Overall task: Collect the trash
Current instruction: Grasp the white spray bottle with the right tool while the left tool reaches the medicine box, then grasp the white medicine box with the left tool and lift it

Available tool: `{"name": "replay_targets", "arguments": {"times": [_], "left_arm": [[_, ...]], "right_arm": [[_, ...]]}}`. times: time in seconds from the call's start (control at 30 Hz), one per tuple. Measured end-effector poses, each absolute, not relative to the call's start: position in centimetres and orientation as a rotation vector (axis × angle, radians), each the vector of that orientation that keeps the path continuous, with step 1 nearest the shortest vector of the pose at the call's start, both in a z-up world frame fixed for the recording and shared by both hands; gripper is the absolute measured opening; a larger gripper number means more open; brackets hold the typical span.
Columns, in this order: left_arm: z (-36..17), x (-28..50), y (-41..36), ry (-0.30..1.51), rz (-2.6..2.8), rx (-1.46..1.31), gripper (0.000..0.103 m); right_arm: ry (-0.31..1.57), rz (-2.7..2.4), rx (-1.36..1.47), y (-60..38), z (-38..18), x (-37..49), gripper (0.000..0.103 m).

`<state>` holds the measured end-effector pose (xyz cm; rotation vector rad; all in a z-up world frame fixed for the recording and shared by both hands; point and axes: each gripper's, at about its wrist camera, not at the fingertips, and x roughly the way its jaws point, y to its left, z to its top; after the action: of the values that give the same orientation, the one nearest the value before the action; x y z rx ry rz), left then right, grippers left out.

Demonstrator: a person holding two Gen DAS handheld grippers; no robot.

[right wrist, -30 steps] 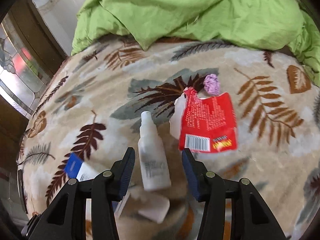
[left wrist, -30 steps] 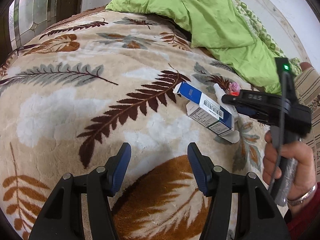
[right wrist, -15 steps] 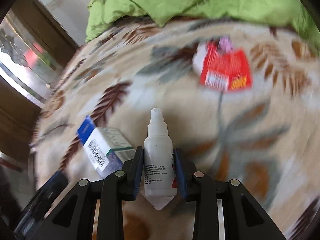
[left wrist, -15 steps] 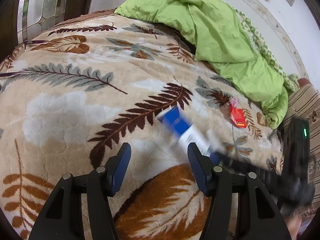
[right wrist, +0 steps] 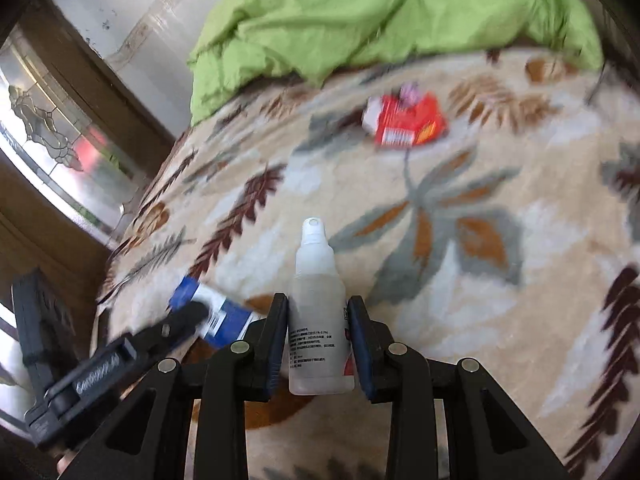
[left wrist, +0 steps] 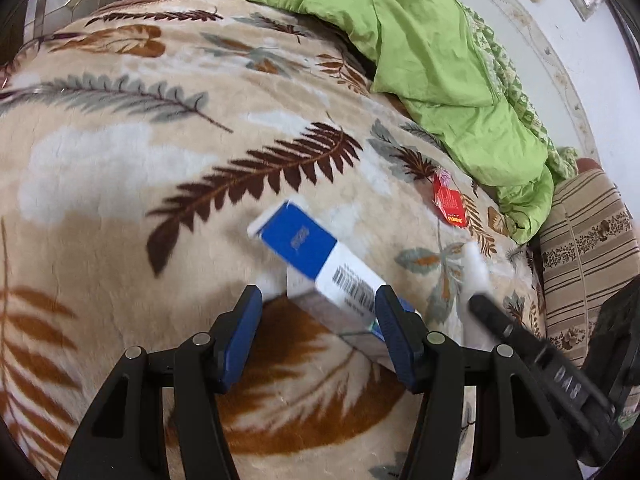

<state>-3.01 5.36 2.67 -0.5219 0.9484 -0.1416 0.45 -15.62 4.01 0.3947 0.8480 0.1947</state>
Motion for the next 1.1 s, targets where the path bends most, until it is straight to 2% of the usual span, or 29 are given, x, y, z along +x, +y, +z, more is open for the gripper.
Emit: {"name": "replay_targets", "arguments": {"times": [0.4, 0.6, 0.73, 0.83, 1.1], "left_arm": [[2.2, -0.5, 2.9, 1.003, -0.188, -0.500, 0.058], [2.8, 2.8, 1.2, 0.993, -0.188, -0.334, 0.058], [3.1, 2.4, 0.9, 0.988, -0.268, -0.352, 0.058], [4.0, 1.4, 1.0, 0.947, -0.286, -0.336, 0.067], [3.4, 1.6, 0.7, 0.970, -0.289, -0.386, 0.068]], "right_arm": [[0.775, 0.145, 0.396, -17.1, 5.1, 0.6, 0.032], [0.782, 0.140, 0.427, -17.3, 4.8, 0.9, 0.032], [0.775, 0.140, 0.415, -17.0, 5.0, 0.8, 0.032], [0.769, 0.136, 0.424, -17.3, 5.0, 0.7, 0.032], [0.747, 0.120, 0.422, -17.7, 5.4, 0.5, 0.032]]}}
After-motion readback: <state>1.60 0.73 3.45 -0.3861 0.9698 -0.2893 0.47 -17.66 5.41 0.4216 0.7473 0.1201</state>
